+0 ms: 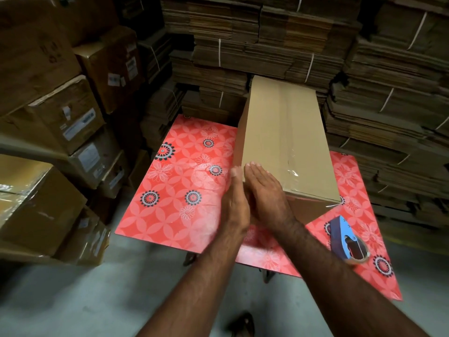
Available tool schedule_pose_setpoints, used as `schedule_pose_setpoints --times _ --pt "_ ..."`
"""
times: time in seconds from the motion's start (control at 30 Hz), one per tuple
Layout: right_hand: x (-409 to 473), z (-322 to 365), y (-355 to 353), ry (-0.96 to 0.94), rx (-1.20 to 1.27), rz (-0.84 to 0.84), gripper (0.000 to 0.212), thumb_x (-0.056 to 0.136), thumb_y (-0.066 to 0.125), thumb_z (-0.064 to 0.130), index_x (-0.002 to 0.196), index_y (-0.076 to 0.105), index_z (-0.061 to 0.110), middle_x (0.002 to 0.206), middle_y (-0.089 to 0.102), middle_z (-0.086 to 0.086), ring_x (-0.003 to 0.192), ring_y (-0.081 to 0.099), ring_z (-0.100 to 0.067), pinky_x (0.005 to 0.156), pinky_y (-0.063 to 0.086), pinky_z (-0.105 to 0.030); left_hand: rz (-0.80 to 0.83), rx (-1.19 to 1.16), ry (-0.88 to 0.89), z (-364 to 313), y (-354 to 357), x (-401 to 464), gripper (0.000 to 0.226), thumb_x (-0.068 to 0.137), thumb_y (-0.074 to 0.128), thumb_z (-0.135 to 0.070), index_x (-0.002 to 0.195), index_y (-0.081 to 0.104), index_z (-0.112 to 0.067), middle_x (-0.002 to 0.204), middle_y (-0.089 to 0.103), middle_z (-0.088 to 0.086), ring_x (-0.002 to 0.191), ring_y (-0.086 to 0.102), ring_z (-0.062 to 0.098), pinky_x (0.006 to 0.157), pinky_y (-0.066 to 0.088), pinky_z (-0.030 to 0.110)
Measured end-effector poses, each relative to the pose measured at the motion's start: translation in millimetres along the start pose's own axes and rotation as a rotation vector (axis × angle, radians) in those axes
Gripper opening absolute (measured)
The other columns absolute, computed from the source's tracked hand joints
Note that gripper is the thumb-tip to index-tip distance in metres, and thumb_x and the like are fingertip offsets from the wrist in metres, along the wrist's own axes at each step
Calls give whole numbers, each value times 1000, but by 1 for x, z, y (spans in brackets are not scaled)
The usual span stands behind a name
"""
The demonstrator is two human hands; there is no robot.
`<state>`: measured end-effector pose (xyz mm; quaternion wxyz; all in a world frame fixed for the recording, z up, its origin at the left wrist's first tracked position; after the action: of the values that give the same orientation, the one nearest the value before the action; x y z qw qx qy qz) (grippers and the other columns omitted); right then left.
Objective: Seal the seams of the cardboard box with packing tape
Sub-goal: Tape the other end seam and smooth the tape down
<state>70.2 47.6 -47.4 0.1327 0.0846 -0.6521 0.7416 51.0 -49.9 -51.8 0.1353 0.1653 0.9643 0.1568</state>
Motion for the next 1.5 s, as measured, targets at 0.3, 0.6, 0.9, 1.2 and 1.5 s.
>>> schedule_pose_setpoints --times 0.3,0.6,0.9,1.2,1.5 --pt "3 -6 8 2 12 84 88 70 78 21 147 41 -3 152 42 -22 143 39 -33 113 37 -49 94 309 50 -2 -1 28 70 103 21 -59 159 18 -18 166 16 -2 149 16 2 123 12 23" --pt "5 -2 1 -31 35 113 89 64 59 26 145 41 -7 150 44 -26 141 41 -38 112 39 -52 255 598 360 20 -12 16 90 75 34 -35 157 15 -1 164 19 13 152 20 20 124 15 32" --pt "7 -5 -13 -52 123 75 68 103 31 49 144 48 -2 149 47 -19 143 40 -27 120 28 -39 367 617 566 -5 -29 25 73 80 41 -7 152 32 1 162 27 14 152 24 19 124 20 39" --pt "9 -7 -3 -59 46 37 64 81 59 26 137 55 -4 138 58 -21 129 55 -35 113 36 -38 407 710 603 -3 -22 27 75 79 42 -4 153 31 -1 162 27 12 151 23 14 124 20 34" --pt "-16 -39 -22 11 -135 -248 51 93 47 36 120 69 -1 123 69 -16 114 67 -30 93 54 -40 348 1076 932 -11 6 44 49 102 44 -34 136 59 -2 143 56 13 138 47 28 112 39 47"
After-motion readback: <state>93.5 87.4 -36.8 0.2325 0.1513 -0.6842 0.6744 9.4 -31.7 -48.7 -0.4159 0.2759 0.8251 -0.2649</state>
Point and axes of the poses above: each hand's wrist, its own x-axis towards the middle knuckle, its own y-axis out of the palm, z = x × y, the point moved 6 cm from there along x, towards the middle knuckle
